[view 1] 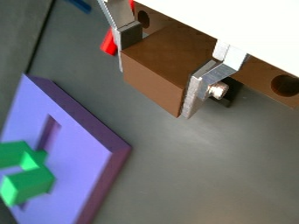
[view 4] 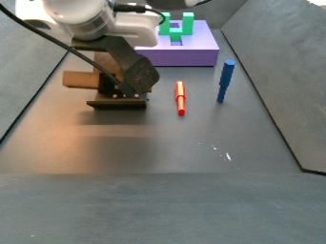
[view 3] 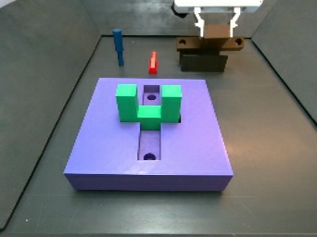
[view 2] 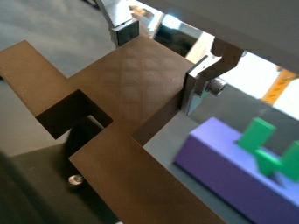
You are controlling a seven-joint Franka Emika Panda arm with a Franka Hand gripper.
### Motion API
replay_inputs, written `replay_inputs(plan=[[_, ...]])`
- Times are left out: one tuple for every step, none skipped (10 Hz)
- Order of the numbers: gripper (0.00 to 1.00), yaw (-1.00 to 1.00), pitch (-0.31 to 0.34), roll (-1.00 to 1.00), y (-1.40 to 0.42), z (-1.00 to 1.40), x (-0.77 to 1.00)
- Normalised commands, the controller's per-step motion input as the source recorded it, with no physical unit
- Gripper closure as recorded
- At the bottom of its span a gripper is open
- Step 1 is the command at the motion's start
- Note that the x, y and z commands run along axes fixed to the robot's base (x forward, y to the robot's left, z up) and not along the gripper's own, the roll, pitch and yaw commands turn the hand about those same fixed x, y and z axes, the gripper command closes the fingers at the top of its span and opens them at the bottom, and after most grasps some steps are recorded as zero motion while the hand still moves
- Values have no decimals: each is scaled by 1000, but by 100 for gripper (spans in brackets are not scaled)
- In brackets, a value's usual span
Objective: Pick up the brown object. Move up. Place the brown object on the fixture. Regrasp the brown object. Move to above the board. Insert the brown object.
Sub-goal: Place the brown object on the fixture.
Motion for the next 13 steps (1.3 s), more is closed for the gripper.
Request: replay_inputs(plan=[[100,377,-17,20,0,-297,377],[100,323,-17,0,0,-217,269],[100,9,26,0,37,-97,6],[100,0,0,0,89,0,0],[100,0,0,0,43,0,0],[100,-151,-9,-140,74,-14,-49],[100,-200,-20,0,37,0,-120],[100,-160,-157,-89,3,-66,-263],[100,-166,-211,-86,0,-186,-303],[100,-83,-246,-146,0,-289,-237],[100,0,-200,-131,0,-306,-71],[100,0,-117,-60,0,-257,-9],[100,0,-43,0,6,-211,0]])
